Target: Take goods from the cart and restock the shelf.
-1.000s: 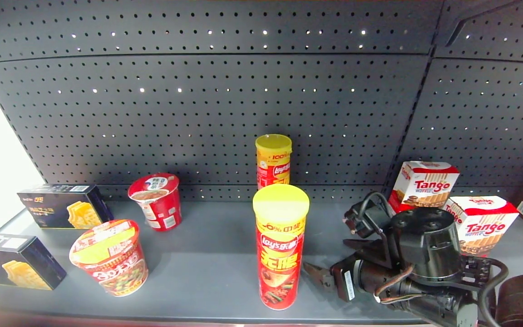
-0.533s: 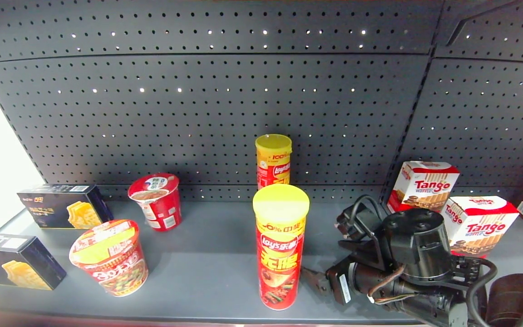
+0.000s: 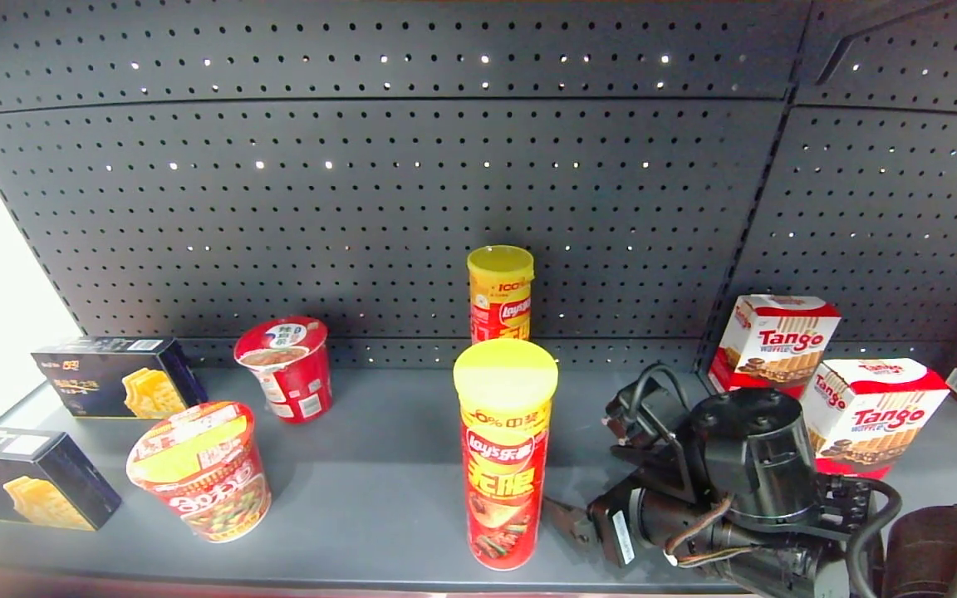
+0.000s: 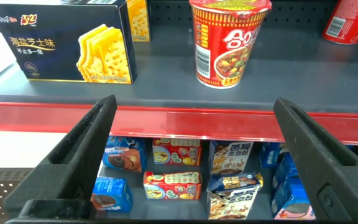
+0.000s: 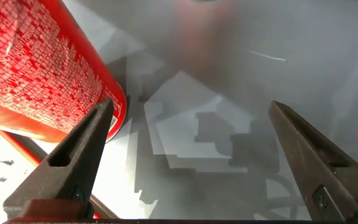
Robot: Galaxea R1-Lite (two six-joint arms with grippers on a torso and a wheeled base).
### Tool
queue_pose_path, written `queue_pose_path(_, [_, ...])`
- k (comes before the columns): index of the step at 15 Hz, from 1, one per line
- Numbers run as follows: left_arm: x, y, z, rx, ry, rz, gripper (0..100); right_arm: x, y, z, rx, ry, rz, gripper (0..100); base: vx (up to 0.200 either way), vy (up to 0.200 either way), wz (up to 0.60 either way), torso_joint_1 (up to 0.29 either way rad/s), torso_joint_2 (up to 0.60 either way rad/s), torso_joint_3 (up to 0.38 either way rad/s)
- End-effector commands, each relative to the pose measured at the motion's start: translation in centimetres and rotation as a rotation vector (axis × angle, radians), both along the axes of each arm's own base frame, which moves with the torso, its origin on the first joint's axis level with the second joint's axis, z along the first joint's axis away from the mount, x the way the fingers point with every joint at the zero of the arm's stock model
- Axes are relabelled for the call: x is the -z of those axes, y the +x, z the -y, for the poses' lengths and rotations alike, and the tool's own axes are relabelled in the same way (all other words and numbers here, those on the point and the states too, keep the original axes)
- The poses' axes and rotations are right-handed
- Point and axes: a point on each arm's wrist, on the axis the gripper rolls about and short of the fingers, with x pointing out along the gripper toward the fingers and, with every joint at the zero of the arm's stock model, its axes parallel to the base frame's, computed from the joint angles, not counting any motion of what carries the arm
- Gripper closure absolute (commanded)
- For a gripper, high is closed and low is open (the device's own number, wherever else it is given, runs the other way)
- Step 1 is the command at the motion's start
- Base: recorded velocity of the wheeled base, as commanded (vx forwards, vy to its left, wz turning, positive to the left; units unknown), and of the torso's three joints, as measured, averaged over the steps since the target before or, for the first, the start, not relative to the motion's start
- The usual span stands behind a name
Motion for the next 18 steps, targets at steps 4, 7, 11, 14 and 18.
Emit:
queue_pose_path(4, [0.0,0.0,0.0,-0.001,0.000,-0.001,0,0.1,-0.2,-0.1,-0.008,-0.004,-0.005,0,0.000,0.000,0.00,0.000,0.00,0.000])
queue_pose_path(7, [0.0,0.0,0.0,-0.001,0.000,-0.001,0,-0.2,-0.1,0.6,0.015,0.003,0.005,0,0.000,0.000,0.00,0.000,0.00,0.000])
queue_pose_path(11, [0.0,0.0,0.0,-0.001,0.000,-0.001,0,-2.6,-0.3,3.0,0.072,0.058,0.060,0,0.000,0.000,0.00,0.000,0.00,0.000])
queue_pose_path(14, [0.0,0.0,0.0,-0.001,0.000,-0.001,0,-5.3,-1.6,4.4,0.078,0.126,0.130,0,0.000,0.000,0.00,0.000,0.00,0.000])
queue_pose_path(18, [0.0,0.0,0.0,-0.001,0.000,-0.001,0,-8.6,-4.6,7.0,0.069,0.192,0.192,0,0.000,0.000,0.00,0.000,0.00,0.000])
